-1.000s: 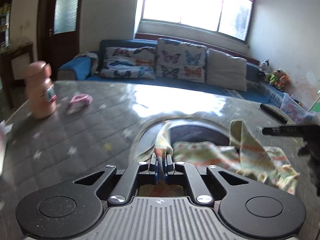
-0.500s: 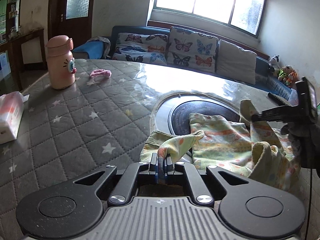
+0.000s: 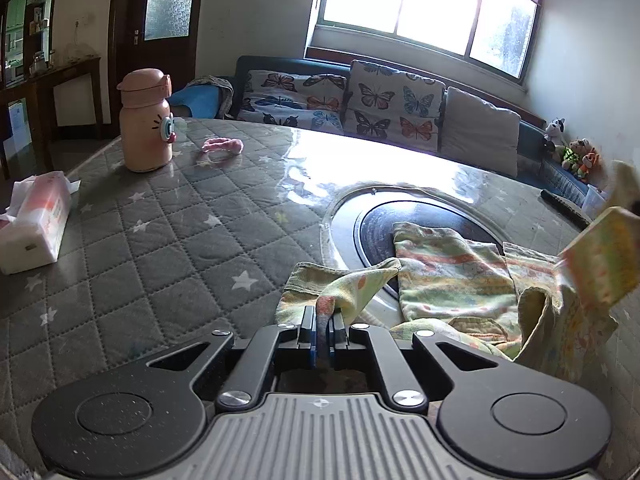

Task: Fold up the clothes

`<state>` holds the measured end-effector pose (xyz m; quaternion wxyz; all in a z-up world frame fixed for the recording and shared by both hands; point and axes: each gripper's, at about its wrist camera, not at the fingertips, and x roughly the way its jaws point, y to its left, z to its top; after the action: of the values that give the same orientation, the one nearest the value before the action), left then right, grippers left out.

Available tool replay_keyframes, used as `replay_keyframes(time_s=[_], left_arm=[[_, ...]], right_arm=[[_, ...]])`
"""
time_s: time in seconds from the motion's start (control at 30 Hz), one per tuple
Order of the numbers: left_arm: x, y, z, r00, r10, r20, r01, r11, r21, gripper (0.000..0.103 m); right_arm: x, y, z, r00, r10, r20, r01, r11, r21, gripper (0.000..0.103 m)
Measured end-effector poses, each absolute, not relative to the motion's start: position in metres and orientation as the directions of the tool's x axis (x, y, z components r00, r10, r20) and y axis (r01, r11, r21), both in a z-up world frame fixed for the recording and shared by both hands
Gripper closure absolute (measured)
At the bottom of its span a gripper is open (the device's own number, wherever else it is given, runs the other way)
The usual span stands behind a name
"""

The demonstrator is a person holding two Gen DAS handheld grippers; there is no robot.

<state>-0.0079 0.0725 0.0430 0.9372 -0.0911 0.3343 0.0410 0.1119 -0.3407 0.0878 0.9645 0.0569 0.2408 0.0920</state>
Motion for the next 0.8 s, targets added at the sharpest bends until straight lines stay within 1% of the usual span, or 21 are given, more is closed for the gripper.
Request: replay_keyframes(time_s=[0.17,0.27,0.47,0.63,0.67,0.7,0.73,0.8], left_arm=[[-0.016,0.074,0.044,0.775,0.023,-0.631,-0.141,0.981,-0.137,0.097],[-0.02,0.076,0.044,0.775,0.03,-0.631,-0.144,0.981,-0.13,0.097],[-0.029,0.081,0.04,0.763,0.043,-0.645,-0.154,0.981,-0.116,0.097],[-0.031,0.089,0.038,0.753,0.056,-0.656,-0.173,0.978,-0.114,0.097],[-0.031,0.09,0.037,0.749,0.058,-0.66,-0.176,0.978,-0.114,0.096],[-0.031,0.091,0.036,0.746,0.059,-0.664,-0.178,0.978,-0.112,0.096],[-0.031,0.091,0.036,0.742,0.06,-0.668,-0.179,0.978,-0.111,0.093],[-0.031,0.092,0.036,0.74,0.067,-0.669,-0.182,0.978,-0.104,0.093]], right_arm=[[0.055,-0.382,0.092,0.897,0.14,-0.42,-0.062,0.979,0.193,0.099],[0.023,-0.404,0.08,0.898,0.107,-0.426,0.001,0.97,0.245,0.099],[-0.021,-0.435,0.041,0.862,0.026,-0.506,0.152,0.94,0.307,0.099],[-0.051,-0.459,0.005,0.806,-0.041,-0.591,0.282,0.904,0.322,0.097],[-0.056,-0.462,0.002,0.798,-0.054,-0.601,0.301,0.899,0.32,0.093],[-0.06,-0.464,-0.001,0.79,-0.067,-0.609,0.319,0.894,0.315,0.093],[-0.064,-0.465,-0.002,0.785,-0.08,-0.615,0.333,0.891,0.309,0.092],[-0.069,-0.467,-0.003,0.778,-0.104,-0.62,0.354,0.887,0.295,0.091]])
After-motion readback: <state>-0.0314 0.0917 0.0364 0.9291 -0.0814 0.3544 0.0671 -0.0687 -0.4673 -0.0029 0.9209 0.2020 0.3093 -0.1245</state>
